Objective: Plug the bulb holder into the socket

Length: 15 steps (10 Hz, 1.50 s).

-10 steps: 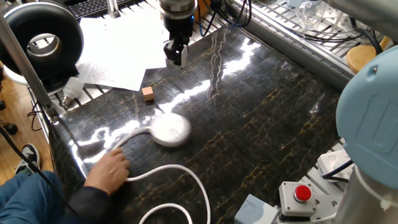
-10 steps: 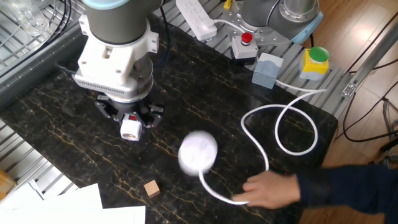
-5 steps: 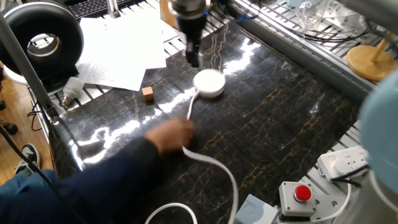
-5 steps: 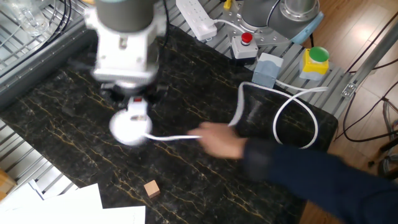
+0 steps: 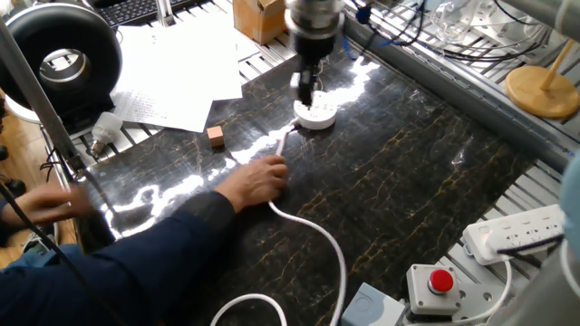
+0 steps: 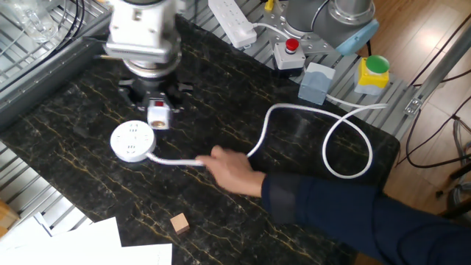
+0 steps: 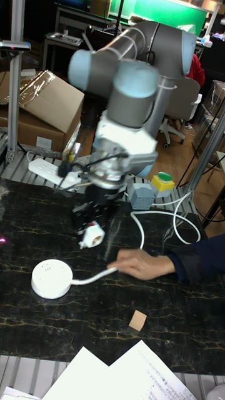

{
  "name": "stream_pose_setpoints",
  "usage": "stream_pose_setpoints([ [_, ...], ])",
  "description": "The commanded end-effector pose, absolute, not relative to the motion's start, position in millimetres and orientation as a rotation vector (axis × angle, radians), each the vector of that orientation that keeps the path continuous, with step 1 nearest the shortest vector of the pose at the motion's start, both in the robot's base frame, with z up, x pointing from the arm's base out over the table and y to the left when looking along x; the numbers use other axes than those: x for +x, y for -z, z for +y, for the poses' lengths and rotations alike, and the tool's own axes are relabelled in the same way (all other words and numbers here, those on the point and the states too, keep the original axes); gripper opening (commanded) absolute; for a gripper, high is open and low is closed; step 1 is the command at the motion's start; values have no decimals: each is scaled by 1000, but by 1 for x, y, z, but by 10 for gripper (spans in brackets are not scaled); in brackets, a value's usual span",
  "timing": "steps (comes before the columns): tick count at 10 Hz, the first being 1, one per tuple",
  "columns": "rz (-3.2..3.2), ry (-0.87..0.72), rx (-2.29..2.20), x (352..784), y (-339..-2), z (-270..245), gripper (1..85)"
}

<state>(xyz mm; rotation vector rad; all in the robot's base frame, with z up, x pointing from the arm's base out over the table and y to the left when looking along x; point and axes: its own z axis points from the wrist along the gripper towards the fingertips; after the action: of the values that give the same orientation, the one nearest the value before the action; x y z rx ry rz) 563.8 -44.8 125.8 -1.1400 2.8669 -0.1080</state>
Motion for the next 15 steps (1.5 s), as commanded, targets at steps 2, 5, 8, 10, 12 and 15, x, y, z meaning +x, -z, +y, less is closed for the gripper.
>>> stream_pose_setpoints([
  [2,2501,271,-1768,618,-116,-57,13],
  [5,2414,425,-1880,622,-117,-26,13],
  [8,2422,353,-1927,604,-113,-26,13],
  [10,2180,384,-2172,610,-113,-41,13],
  [12,1850,422,-2390,622,-112,-34,13],
  [15,2167,331,-2053,602,-103,-51,13],
])
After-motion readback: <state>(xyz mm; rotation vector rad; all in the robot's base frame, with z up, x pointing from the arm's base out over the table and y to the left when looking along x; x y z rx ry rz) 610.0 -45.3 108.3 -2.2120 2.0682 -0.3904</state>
